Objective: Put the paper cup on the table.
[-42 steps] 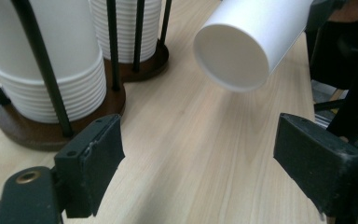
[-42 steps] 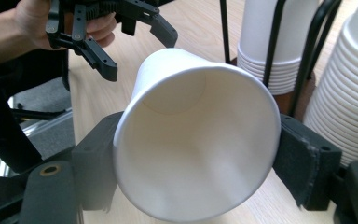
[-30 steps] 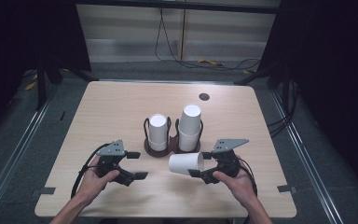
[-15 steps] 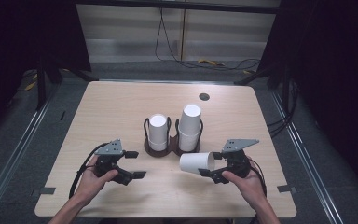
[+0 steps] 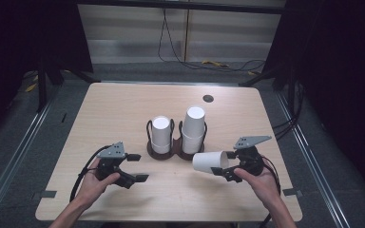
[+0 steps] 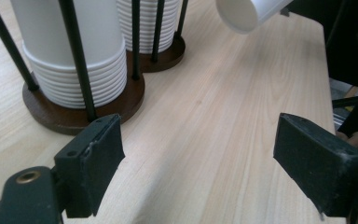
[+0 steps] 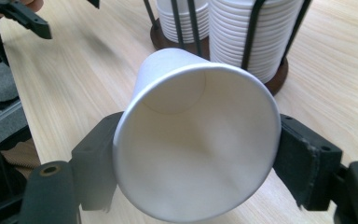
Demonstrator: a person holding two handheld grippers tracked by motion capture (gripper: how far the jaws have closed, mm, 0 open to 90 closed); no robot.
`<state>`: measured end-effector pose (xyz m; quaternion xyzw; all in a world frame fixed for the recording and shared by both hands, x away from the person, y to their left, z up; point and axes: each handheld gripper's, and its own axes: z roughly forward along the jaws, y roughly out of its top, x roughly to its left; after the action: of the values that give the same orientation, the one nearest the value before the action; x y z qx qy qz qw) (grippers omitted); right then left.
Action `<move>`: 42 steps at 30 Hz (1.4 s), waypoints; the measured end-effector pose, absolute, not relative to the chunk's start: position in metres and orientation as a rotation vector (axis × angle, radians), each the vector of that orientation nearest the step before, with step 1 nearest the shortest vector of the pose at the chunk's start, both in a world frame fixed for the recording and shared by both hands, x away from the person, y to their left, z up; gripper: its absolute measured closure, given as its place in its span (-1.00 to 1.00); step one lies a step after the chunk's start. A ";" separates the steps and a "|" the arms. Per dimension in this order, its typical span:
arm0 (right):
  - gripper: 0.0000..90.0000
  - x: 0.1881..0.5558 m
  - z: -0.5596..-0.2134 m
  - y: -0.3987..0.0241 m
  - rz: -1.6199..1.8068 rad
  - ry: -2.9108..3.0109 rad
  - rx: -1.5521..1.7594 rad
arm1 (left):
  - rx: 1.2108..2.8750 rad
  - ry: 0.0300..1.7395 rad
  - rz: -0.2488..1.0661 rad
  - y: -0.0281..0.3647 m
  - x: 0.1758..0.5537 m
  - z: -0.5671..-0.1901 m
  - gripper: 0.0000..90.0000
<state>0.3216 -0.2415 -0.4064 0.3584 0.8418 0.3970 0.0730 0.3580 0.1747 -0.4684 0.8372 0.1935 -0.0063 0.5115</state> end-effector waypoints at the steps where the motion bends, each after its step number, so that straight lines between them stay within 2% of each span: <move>1: -0.47 0.322 -0.407 -0.243 1.187 2.528 1.083 | 2.012 0.456 -0.013 0.175 0.358 -0.468 -0.65; 21: -0.46 0.351 -0.393 -0.273 0.858 2.530 1.229 | 2.042 0.472 -0.006 0.174 0.359 -0.471 -0.65; 42: -0.47 0.381 -0.385 -0.273 0.564 2.555 1.297 | 2.048 0.495 0.014 0.175 0.360 -0.472 -0.65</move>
<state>0.3813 -0.2728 -0.3850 0.4415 0.8695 0.1918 0.1105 0.3597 0.1749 -0.4718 0.8449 0.2041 0.0058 0.4944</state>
